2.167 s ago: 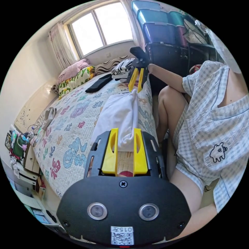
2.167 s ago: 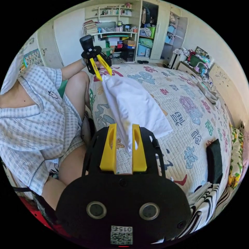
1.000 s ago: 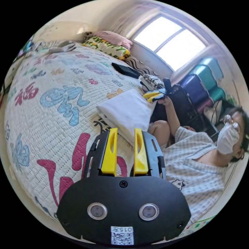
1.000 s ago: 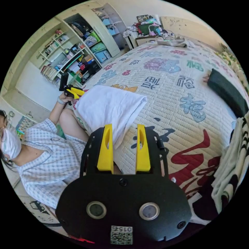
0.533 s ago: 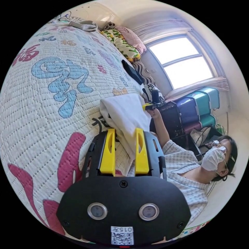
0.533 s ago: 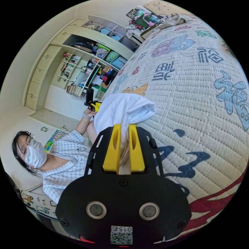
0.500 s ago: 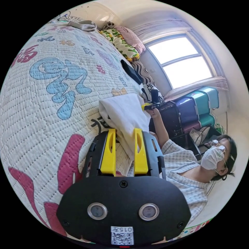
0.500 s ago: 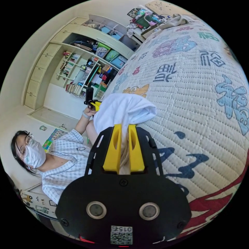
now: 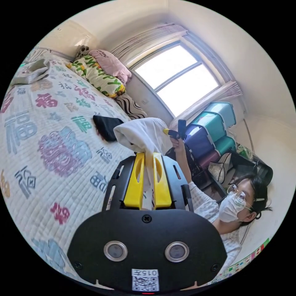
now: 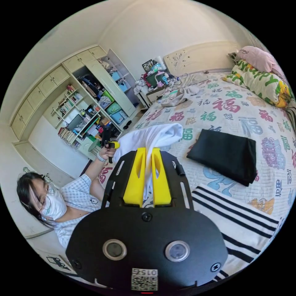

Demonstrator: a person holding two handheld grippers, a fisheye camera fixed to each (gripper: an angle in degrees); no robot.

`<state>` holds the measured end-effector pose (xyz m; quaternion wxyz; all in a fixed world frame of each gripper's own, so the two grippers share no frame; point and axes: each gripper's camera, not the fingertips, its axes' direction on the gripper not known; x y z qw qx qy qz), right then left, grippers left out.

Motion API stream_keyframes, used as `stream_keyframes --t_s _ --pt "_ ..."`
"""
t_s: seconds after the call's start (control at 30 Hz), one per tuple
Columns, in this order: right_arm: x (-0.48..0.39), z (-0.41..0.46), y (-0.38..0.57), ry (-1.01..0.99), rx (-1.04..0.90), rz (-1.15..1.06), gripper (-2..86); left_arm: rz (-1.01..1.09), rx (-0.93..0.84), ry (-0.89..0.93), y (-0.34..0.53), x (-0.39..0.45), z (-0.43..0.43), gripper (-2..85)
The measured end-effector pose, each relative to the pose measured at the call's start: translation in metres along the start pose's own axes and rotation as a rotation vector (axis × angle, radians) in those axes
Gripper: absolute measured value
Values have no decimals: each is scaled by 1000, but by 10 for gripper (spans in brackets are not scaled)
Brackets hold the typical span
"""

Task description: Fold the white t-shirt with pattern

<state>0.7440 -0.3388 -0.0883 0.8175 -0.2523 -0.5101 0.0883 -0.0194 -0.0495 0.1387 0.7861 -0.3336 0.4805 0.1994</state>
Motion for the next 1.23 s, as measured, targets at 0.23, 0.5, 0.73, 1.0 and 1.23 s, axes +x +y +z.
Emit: stream_keyframes --t_s 0.23,0.5,0.73,1.0,1.23 --pt "29 -87 -8 163 124 121 29 33 -50 145 -93 -7 106 42" --pt "88 -34 -58 354 160 239 30 -7 33 30 -139 -35 145 40" --pt "176 73 -69 464 13 452 40 -158 28 -214 -126 -116 183 46" --pt "155 31 -17 328 344 470 56 -196 64 -261 -72 -149 175 50" --pt "33 -42 82 303 417 165 62 101 -51 -135 -3 -45 167 79"
